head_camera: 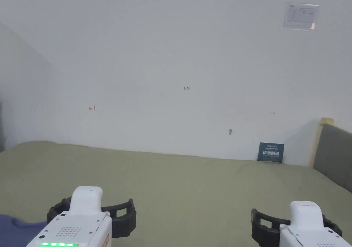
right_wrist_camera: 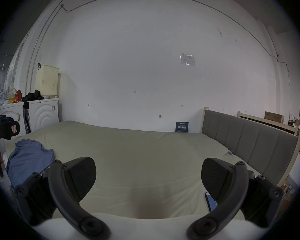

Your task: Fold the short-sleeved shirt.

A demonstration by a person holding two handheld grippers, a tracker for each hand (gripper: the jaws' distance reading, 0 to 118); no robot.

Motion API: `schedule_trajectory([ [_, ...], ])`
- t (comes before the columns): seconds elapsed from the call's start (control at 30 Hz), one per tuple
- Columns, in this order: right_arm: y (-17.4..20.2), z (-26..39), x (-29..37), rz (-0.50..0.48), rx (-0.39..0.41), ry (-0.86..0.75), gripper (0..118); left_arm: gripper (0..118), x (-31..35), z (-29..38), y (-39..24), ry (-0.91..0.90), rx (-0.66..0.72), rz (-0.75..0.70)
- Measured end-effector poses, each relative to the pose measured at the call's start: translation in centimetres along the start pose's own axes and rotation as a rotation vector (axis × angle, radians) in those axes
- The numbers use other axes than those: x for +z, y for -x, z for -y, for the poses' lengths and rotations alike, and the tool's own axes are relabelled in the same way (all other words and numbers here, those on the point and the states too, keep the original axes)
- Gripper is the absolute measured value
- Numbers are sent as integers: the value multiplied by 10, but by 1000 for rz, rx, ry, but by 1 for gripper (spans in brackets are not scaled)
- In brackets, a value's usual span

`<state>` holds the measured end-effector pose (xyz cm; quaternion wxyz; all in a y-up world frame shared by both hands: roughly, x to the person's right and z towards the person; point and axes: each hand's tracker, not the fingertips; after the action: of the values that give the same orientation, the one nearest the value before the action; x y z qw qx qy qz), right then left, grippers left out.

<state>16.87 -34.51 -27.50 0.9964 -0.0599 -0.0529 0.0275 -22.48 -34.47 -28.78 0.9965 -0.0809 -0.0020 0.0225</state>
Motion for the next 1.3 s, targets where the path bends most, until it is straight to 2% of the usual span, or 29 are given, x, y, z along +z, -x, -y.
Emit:
schedule_trajectory([
  [0.43, -6, 2, -2, -5, -39, 11, 118, 118, -2, 0, -2, -4, -8, -1],
  [0.93, -9, -2, -11, -3, 0, 37, 118, 118, -13, -4, -8, 27, -21, 13],
  [0.97, -8, -2, -12, 2, 9, 41, 116, 118, -13, -4, -8, 25, -14, 15],
  [1.0, -8, -2, -12, 8, 16, 46, 105, 116, -12, -3, -7, 19, -3, 22],
  [1.03, -8, -2, -11, 9, 14, 54, 78, 111, -10, -2, -7, 12, 1, 22],
  [1.07, -8, -3, -8, 2, 16, 55, 32, 95, -10, -1, -7, 13, 1, 17],
  [1.1, -5, -4, -8, 9, 28, 58, 0, 31, -10, -1, -7, 19, 1, 25],
  [1.13, -2, -3, -9, 48, 70, 75, 0, 0, -10, 0, -7, 22, -1, 26],
  [1.17, 3, -1, -8, 65, 75, 35, 0, 0, -12, 2, -8, 23, -18, 4],
  [1.2, 5, -1, -8, 41, 72, 60, 0, 0, -12, 6, -13, 14, -47, -77],
  [1.23, 4, -1, -9, 1, 51, 92, 0, 0, -10, 8, -16, 21, -39, -50],
  [1.3, 12, -4, -12, -15, 38, 102, 0, 0, -8, 9, -12, 42, -14, -21],
])
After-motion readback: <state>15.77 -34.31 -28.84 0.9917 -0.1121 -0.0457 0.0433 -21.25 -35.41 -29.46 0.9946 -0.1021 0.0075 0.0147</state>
